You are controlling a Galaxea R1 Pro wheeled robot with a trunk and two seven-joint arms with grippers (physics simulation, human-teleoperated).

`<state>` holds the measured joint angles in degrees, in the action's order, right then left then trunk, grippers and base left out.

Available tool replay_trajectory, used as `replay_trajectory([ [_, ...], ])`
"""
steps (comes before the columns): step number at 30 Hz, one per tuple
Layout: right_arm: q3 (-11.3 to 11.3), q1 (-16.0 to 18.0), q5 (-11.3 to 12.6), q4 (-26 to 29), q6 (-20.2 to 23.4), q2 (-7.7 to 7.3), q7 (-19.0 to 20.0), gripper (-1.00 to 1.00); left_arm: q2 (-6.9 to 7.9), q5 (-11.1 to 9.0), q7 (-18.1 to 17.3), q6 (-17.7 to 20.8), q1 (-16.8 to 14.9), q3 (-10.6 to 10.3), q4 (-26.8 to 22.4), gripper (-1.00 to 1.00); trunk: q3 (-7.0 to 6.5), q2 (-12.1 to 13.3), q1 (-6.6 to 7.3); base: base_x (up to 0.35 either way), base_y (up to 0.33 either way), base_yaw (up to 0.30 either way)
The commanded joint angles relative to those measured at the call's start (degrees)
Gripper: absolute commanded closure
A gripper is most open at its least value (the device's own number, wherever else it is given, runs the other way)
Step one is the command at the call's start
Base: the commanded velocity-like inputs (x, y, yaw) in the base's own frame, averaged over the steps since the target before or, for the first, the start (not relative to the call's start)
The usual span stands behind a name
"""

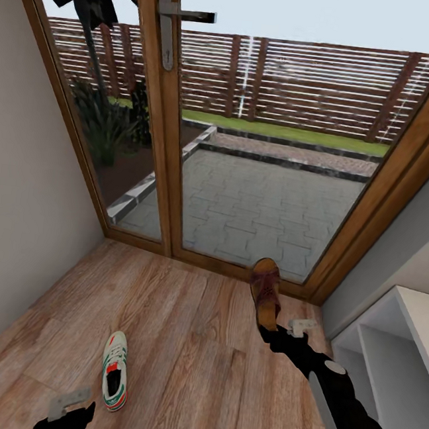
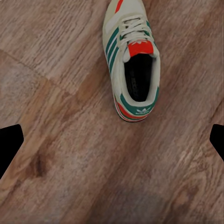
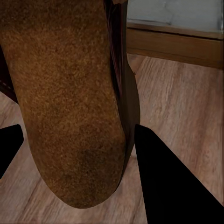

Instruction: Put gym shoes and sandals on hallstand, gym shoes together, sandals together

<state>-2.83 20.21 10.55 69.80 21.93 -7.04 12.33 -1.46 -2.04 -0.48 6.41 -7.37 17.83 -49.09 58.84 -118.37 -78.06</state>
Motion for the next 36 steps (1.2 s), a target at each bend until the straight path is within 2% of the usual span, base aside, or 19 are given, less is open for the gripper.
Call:
replay_trajectory([
  [1, 0.01, 0.00, 0.22, -0.01, 0.01, 0.20, -0.45, 1.00, -0.08, -0.06, 0.03, -0.03, -0.12, -0.01, 0.02, -1.00, 0.00, 0.00, 0.00, 0.000, 0.000, 0.000],
  [3, 0.01, 0.00, 0.24, -0.01, -0.02, 0.36, -0.83, 1.00, -0.19, -0.05, 0.35, -0.10, -0.29, -0.04, 0.03, -1.00, 0.00, 0.00, 0.00, 0.000, 0.000, 0.000],
  [6, 0.02, 0.00, 0.25, -0.01, -0.04, 0.49, -1.13, 1.00, -1.73, 0.17, 4.75, -0.15, -0.87, -0.16, 0.03, -1.00, 0.00, 0.00, 0.00, 0.000, 0.000, 0.000],
  [8, 0.02, 0.00, 0.26, -0.01, -0.04, 0.51, -1.20, 1.00, -2.82, 0.27, 10.10, -0.35, -1.04, -0.44, -0.04, -1.00, 0.00, 0.00, 0.00, 0.000, 0.000, 0.000],
  [9, 0.00, 0.00, 0.26, -0.01, -0.04, 0.52, -1.19, 1.00, -3.02, 0.27, 11.41, -0.55, -1.06, -0.63, -0.08, -1.00, 0.00, 0.00, 0.00, 0.000, 0.000, 0.000],
  [11, 0.00, 0.00, 0.26, -0.02, -0.04, 0.53, -1.22, 1.00, -3.59, 0.26, 15.72, -1.71, -1.15, -2.72, -0.16, -1.00, 0.00, 0.00, 0.00, 0.000, 0.000, 0.000],
  [14, 0.01, 0.00, 0.26, -0.02, -0.04, 0.53, -1.19, 1.00, -3.90, -0.03, 19.56, -2.61, -1.22, -7.70, -0.20, -1.00, 0.00, 0.00, 0.00, 0.000, 0.000, 0.000],
  [17, 0.02, 0.00, 0.26, -0.02, -0.04, 0.53, -1.18, 1.00, -3.95, -0.13, 22.34, -2.83, -1.24, -9.89, -0.21, -1.00, 0.00, 0.00, 0.00, 0.000, 0.000, 0.000],
  [18, 0.02, -0.01, 0.26, -0.02, -0.04, 0.53, -1.17, 1.00, -3.98, -0.15, 24.81, -2.93, -1.23, -11.16, -0.21, -1.00, 0.00, 0.00, 0.00, 0.000, 0.000, 0.000],
  [23, 0.02, 0.00, 0.26, -0.02, -0.04, 0.53, -1.17, 1.00, -3.99, -0.16, 25.89, -2.98, -1.17, -12.96, -0.29, -1.00, 0.00, 0.00, 0.00, 0.000, 0.000, 0.000],
  [34, 0.02, 0.00, 0.28, -0.02, -0.04, 0.53, -1.17, 1.00, -4.07, -0.24, 26.06, -3.07, -1.16, -20.04, -0.30, -1.00, 0.00, 0.00, 0.00, 0.000, 0.000, 0.000],
  [36, 0.02, 0.00, 0.27, 0.02, -0.04, 0.51, -1.17, 1.00, -4.08, -0.24, 26.06, -3.07, -1.16, -20.29, -0.30, -1.00, 0.00, 0.00, 0.00, 0.000, 0.000, 0.000],
])
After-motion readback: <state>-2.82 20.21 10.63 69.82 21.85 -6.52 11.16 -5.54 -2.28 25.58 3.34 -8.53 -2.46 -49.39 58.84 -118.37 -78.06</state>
